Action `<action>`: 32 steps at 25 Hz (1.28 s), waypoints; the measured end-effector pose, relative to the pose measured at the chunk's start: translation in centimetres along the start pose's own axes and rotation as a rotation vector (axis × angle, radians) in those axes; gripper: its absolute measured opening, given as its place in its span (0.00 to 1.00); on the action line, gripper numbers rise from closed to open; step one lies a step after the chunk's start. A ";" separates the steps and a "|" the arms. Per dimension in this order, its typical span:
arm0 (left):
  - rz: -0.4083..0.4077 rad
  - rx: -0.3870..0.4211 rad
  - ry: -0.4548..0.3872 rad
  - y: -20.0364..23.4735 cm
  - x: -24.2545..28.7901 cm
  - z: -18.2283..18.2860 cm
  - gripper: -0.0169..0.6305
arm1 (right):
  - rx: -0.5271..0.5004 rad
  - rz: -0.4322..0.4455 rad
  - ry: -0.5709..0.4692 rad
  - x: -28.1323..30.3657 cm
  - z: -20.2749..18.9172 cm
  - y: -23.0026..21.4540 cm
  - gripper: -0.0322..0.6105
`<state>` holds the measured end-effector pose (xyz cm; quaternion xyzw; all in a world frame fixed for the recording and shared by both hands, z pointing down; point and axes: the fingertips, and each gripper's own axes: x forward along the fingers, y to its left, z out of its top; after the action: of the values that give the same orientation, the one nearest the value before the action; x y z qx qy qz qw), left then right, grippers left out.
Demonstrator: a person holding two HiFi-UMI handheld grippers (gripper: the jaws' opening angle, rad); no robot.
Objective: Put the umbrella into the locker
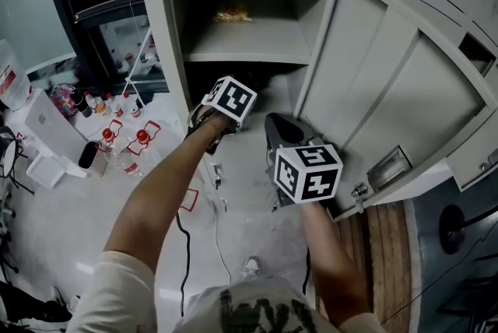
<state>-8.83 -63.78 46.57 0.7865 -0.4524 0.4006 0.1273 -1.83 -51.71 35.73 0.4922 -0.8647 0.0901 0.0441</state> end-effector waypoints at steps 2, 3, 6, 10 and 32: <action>-0.002 -0.012 -0.005 0.0 0.2 -0.2 0.22 | 0.001 -0.001 0.000 0.0 0.0 0.0 0.05; -0.003 -0.022 -0.006 0.0 0.3 -0.3 0.23 | 0.002 -0.001 0.001 0.0 0.0 0.0 0.05; 0.003 -0.023 -0.051 0.0 0.0 0.1 0.25 | 0.006 -0.004 0.003 -0.1 -0.1 0.0 0.05; 0.002 -0.026 -0.137 0.0 -1.0 1.2 0.32 | 0.008 -0.005 0.007 -0.2 -0.3 0.3 0.05; -0.104 -0.094 -0.412 -3.1 -12.6 1.2 0.39 | 0.035 -0.075 0.003 -3.6 -0.1 1.9 0.05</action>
<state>-9.08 -55.02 36.97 0.8673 -0.4458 0.2027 0.0891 -1.62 -47.75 34.99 0.5249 -0.8438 0.1041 0.0403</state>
